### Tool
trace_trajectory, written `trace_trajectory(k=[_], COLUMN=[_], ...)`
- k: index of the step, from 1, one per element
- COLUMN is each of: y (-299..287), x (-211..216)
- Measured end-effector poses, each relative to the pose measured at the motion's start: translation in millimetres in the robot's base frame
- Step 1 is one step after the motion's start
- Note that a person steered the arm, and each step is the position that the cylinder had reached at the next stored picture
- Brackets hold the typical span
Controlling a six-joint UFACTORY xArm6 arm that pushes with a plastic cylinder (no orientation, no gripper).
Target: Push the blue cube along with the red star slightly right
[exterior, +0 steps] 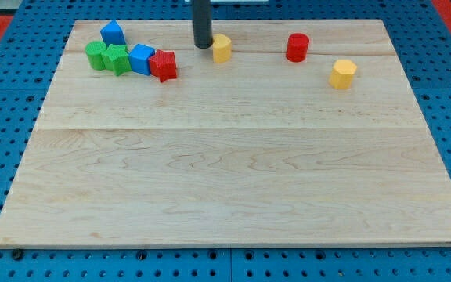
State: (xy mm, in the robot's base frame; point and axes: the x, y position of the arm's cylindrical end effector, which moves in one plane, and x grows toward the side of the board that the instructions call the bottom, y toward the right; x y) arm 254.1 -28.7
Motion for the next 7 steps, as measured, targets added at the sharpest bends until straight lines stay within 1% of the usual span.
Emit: trace_trajectory(k=[1, 2, 3, 5, 6, 7], y=[8, 0, -40, -127, -143, -110], x=[9, 23, -27, 7, 31, 71])
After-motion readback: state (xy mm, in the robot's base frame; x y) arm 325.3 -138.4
